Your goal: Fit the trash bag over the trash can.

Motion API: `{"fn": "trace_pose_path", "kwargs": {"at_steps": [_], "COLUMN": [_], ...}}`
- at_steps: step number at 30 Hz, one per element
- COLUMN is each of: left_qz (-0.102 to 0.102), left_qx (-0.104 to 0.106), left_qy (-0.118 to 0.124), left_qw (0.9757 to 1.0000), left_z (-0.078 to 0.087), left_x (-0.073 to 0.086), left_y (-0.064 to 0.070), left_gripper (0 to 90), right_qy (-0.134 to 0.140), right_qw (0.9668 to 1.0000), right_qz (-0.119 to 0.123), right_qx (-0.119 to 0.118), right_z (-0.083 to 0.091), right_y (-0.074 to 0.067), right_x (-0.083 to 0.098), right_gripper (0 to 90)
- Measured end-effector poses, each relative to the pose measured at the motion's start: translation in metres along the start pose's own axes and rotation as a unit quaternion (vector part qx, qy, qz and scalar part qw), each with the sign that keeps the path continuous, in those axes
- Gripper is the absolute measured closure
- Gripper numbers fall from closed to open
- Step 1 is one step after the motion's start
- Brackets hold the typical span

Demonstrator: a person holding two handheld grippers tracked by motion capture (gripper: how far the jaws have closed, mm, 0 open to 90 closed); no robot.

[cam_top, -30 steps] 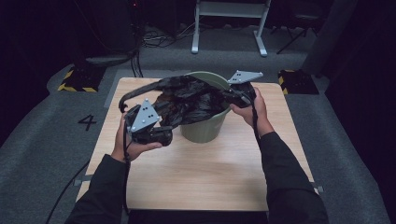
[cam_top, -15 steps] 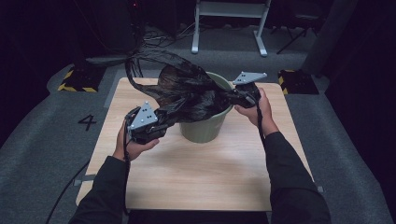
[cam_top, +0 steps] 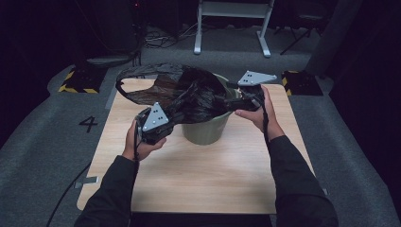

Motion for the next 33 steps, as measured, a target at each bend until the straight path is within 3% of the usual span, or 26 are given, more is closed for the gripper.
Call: {"fn": "trace_pose_path", "kwargs": {"at_steps": [4,6,7,11,14,17,19,21,24,27,30,33], "left_qz": [-0.016,-0.016,-0.019,-0.026,-0.022,0.001,0.006,0.014,0.032,0.048,0.054,0.067], "left_qx": [0.004,0.011,0.01,0.014,0.012,0.007,0.006,-0.009,-0.019,-0.024,-0.038,-0.05], "left_qy": [-0.009,-0.009,-0.011,-0.011,-0.006,0.004,0.013,0.023,0.032,0.04,0.039,0.046], "left_qw": [0.9998,0.9998,0.9997,0.9995,0.9997,1.0,0.9999,0.9996,0.9988,0.9978,0.997,0.9954], "left_z": [-0.006,-0.009,-0.009,-0.011,-0.006,0.006,0.016,0.026,0.035,0.04,0.046,0.055], "left_x": [-0.003,-0.003,-0.004,-0.005,-0.003,0.003,0.008,0.012,0.017,0.024,0.031,0.038], "left_y": [0.006,0.008,0.009,0.013,0.014,0.012,0.012,0.012,0.006,0.001,-0.003,-0.007], "left_gripper": [85.9,86.5,86.5,83.2,67.4,52.8,49.5,44.4,42.4,41.2,37.0,31.2], "right_qy": [0.016,0.011,0.006,-0.018,-0.027,-0.029,-0.031,-0.03,-0.02,-0.007,0.002,-0.006], "right_qw": [0.9998,0.9997,0.9997,0.9992,0.9991,0.9992,0.9991,0.9991,0.9993,0.9987,0.9979,0.9971], "right_qz": [0.008,0.019,0.023,0.032,0.03,0.022,0.021,0.018,0.013,0.007,0.018,0.021], "right_qx": [-0.009,-0.009,-0.011,-0.015,-0.018,-0.017,-0.017,-0.022,-0.028,-0.051,-0.062,-0.073], "right_z": [-0.002,-0.007,-0.01,-0.021,-0.025,-0.025,-0.024,-0.023,-0.022,-0.022,-0.024,-0.029], "right_y": [-0.011,-0.015,-0.016,-0.018,-0.016,-0.011,-0.009,-0.009,-0.01,-0.016,-0.027,-0.034], "right_x": [-0.009,-0.011,-0.011,-0.005,0.001,0.006,0.008,0.009,0.008,0.004,-0.003,-0.008], "right_gripper": [32.1,41.0,50.1,72.9,83.9,86.4,86.2,83.2,61.6,40.6,29.6,28.2]}}
Point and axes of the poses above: each handheld gripper's, and its own axes: z roughly backward along the jaws, x roughly out of its underside, y roughly to its right, the point moved 1 cm from there along -z, roughly forward along the jaws, and after that the axes turned 4 degrees about x, right-handed, at the moved point
